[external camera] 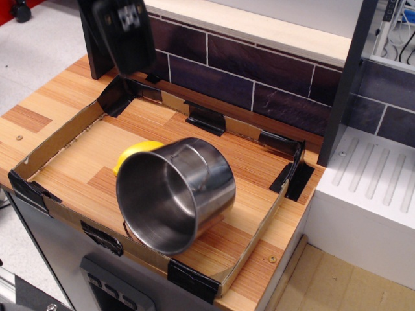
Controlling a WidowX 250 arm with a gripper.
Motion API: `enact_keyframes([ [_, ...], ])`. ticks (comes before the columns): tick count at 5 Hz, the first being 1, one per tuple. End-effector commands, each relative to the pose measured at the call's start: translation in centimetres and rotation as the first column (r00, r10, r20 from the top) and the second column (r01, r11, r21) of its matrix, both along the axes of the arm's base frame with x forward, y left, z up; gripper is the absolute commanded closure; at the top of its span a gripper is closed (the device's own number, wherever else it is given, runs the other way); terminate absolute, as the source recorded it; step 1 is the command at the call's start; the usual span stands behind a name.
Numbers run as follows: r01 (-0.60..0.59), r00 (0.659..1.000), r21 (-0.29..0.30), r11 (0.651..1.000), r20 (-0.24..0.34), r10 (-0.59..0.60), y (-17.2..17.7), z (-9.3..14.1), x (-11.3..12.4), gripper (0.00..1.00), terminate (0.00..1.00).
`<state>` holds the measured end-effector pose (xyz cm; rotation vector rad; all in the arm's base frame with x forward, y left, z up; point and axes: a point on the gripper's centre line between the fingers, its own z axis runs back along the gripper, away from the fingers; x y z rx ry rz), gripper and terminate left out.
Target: Topple metal pot
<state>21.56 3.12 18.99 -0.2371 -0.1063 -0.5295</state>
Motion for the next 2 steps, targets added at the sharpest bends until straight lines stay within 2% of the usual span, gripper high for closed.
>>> enact_keyframes([
  [1, -0.028, 1.000, -0.008, 1.000, 0.012, 0.029, 1.49, 1.86, -0.11, 0.00, 0.00],
  [2, -0.028, 1.000, -0.008, 1.000, 0.012, 0.029, 1.49, 1.86, -0.11, 0.00, 1.00],
])
